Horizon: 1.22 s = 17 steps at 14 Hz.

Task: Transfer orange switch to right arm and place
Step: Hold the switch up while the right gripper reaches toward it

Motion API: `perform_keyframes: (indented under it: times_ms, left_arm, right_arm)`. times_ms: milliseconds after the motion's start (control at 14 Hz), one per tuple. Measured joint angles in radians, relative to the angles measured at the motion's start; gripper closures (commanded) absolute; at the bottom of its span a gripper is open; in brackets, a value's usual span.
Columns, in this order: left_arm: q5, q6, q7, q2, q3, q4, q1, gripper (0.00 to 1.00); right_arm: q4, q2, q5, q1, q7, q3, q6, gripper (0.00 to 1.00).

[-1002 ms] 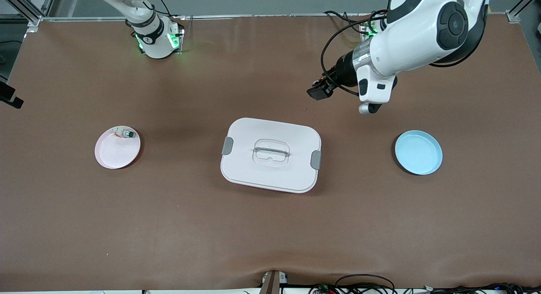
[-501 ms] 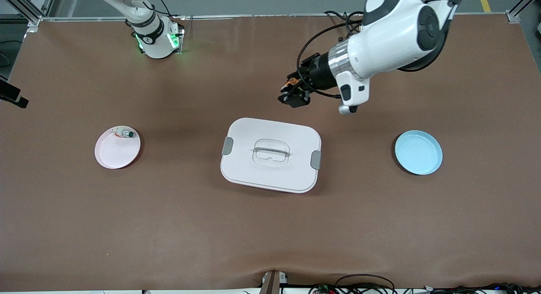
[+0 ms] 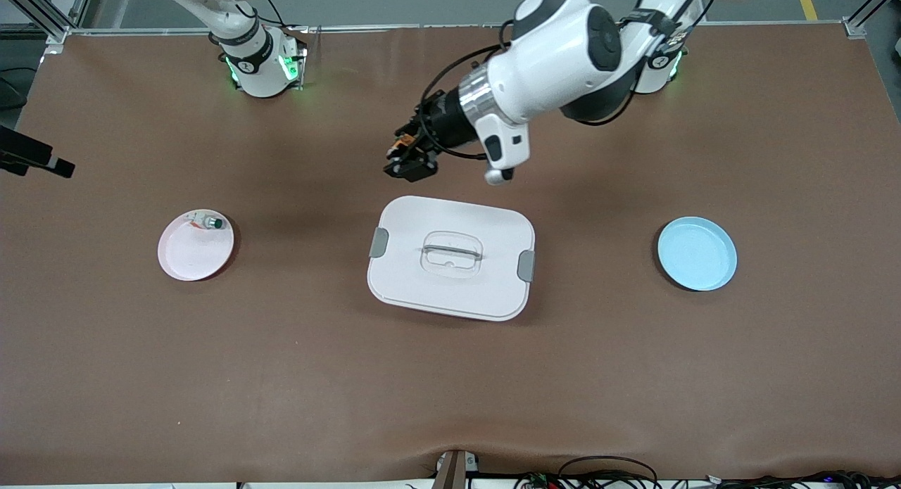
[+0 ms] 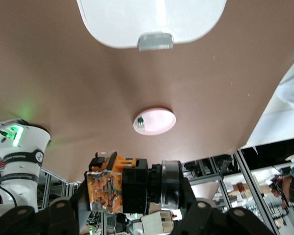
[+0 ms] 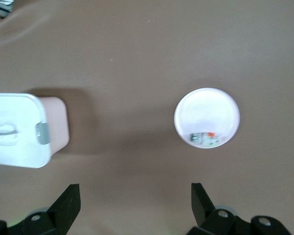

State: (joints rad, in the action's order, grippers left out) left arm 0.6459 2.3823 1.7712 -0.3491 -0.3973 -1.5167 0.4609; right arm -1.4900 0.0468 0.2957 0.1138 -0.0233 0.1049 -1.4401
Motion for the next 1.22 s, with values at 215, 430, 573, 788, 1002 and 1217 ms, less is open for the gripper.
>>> perform_keyframes:
  times_ms: [215, 430, 573, 788, 1002, 1217]
  left_arm:
    - [-0.006, 0.020, 0.015, -0.014, 0.001, 0.012, 0.053, 0.65]
    - [-0.011, 0.028, 0.026, -0.030, 0.001, 0.013, 0.077, 0.65]
    - [-0.016, 0.043, 0.089, -0.046, 0.006, 0.014, 0.079, 0.65]
    - [-0.069, 0.051, 0.210, -0.069, 0.022, 0.041, 0.078, 0.65]
    - [-0.103, 0.051, 0.273, -0.087, 0.030, 0.081, 0.078, 0.65]
    - [-0.105, 0.051, 0.274, -0.091, 0.031, 0.088, 0.080, 0.65]
  right_arm:
    - [-0.098, -0.063, 0.119, -0.001, 0.000, -0.008, -0.023, 0.00]
    - [-0.200, -0.137, 0.208, -0.034, -0.001, -0.025, -0.098, 0.00]
    - [-0.297, -0.195, 0.274, -0.069, -0.001, -0.031, -0.197, 0.00]
    - [-0.466, -0.292, 0.335, -0.147, 0.001, -0.032, -0.377, 0.00]
    - [-0.641, -0.386, 0.435, -0.207, 0.001, -0.035, -0.529, 0.00]
    - [-0.728, -0.428, 0.513, -0.267, 0.001, -0.038, -0.604, 0.00]
